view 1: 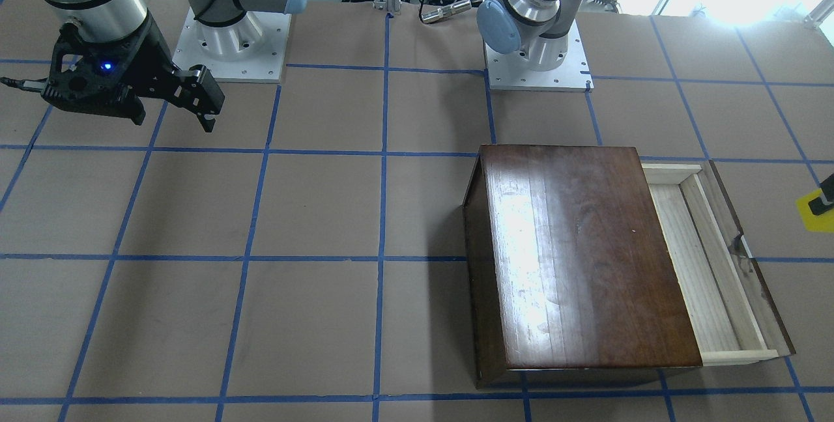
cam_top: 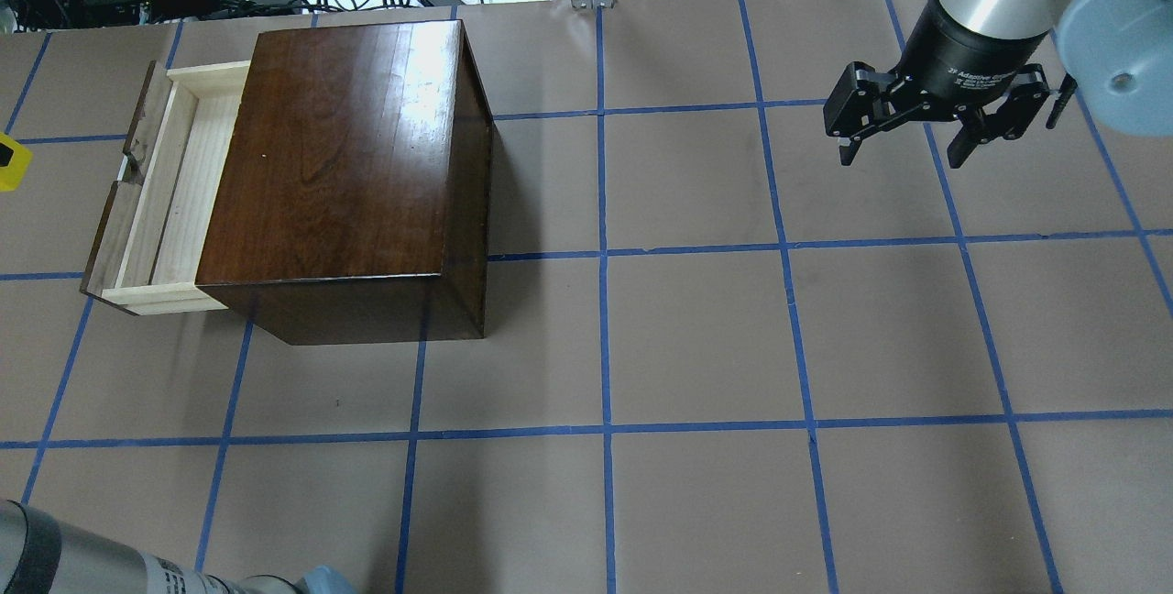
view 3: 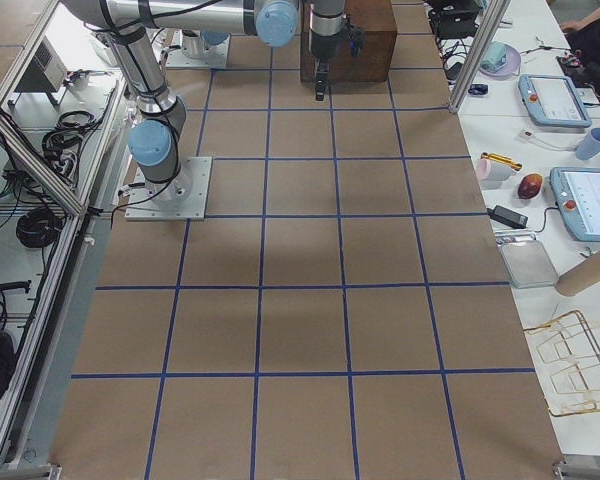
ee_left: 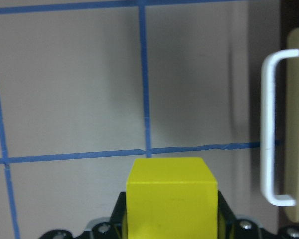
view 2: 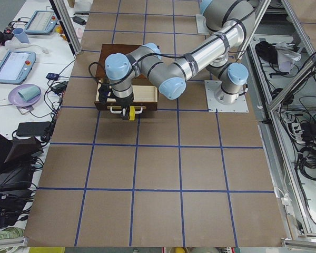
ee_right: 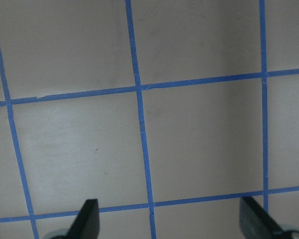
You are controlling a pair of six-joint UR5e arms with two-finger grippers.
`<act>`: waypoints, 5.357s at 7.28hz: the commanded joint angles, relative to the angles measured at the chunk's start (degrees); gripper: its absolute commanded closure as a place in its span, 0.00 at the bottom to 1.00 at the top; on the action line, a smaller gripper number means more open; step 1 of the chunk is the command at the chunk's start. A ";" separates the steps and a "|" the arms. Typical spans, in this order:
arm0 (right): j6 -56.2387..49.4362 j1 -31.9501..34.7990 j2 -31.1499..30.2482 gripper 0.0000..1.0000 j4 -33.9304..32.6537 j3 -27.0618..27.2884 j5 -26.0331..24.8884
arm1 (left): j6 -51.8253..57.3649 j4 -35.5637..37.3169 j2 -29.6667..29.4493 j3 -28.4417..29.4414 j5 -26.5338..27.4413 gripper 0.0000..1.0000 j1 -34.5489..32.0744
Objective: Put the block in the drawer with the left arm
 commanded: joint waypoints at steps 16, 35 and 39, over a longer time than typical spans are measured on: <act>0.00 0.00 0.00 0.00 0.00 0.00 0.00 | -12.84 11.27 5.88 -13.24 -1.84 0.00 -11.53; 0.00 0.00 0.00 0.00 0.00 0.00 0.00 | -40.88 -4.47 18.03 -9.37 3.78 0.00 -36.67; 0.00 0.00 0.00 0.00 0.00 0.00 0.00 | -38.15 -2.54 17.76 -9.19 3.08 0.00 -36.32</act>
